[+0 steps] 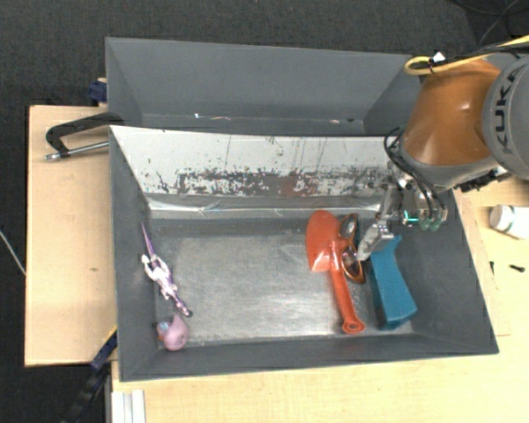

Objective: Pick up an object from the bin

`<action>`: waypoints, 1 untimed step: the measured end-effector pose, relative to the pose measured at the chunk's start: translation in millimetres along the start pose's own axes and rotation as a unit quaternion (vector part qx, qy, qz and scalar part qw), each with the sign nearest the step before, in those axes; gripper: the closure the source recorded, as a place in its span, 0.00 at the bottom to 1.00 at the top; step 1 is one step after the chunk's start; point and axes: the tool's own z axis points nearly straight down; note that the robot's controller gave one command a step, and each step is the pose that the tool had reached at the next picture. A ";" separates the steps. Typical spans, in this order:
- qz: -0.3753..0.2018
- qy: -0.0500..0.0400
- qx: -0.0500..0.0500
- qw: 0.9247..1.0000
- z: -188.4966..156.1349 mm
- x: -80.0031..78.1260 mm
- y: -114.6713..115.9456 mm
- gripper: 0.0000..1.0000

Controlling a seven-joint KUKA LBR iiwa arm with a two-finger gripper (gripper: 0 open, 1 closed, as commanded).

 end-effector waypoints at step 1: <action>-0.031 -0.002 0.000 1.000 3.5 3.3 0.8 0.00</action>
Offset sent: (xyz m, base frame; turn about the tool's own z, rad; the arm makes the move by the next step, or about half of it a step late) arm -0.0147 0.0470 -0.0612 -0.5286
